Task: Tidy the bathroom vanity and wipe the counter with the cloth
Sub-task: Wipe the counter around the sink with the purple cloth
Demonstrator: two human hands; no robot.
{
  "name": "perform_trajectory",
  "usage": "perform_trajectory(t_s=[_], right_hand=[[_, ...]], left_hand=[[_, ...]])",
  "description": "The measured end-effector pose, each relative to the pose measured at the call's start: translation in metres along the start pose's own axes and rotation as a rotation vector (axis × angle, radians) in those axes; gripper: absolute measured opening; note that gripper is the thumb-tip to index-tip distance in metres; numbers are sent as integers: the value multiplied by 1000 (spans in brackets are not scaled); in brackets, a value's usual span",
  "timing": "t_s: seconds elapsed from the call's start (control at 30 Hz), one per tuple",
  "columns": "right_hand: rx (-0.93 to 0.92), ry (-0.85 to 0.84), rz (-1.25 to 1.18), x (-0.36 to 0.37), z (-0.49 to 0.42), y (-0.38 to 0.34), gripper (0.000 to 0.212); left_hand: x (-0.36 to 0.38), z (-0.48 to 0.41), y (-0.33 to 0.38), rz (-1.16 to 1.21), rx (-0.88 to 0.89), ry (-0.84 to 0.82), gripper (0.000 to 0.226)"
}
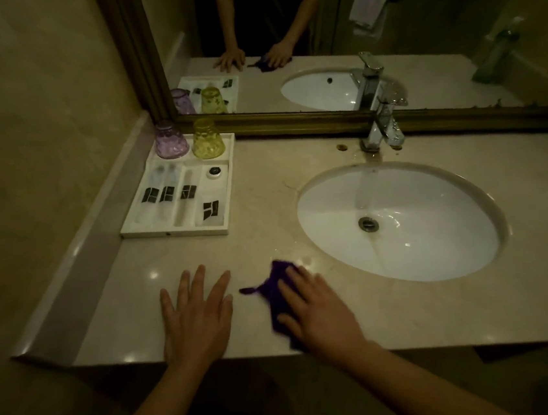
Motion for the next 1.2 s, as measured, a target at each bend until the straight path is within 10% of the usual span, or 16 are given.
perform_trajectory(t_s=[0.17,0.37,0.47,0.6,0.73,0.9,1.13,1.2], right_hand=[[276,141,-145,-33,-57,23,38],[589,84,-971,-68,-61,50,27],[584,79,-545,-59,-42,55,54],[41,58,-98,-30,-19,22,64],[309,-19,-142,-24,-30,41,64],[-190,-50,-84,2,21,-36,50],[245,-44,-91,-17,-62,-1,60],[115,-48,-93,-9,-45,-26,58]], left_hand=[[-4,2,1,5,-8,-6,53],[-4,-2,1,9,-15,0,54],[-4,0,1,15,-14,11,54],[-5,0,2,15,-29,13,57],[-4,0,2,20,-30,12,58],[-5,2,2,30,-21,13,61],[-8,1,5,24,-38,-8,58],[-8,2,4,22,-35,0,58]])
Point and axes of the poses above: each hand's wrist, its own z-axis away from the middle knuckle, its own x-axis out of the palm, y = z × x, the point moved 1 cm from there along -z, towards the middle knuckle, and after that the axes turned 5 degrees about y, right-handed, at the moved point
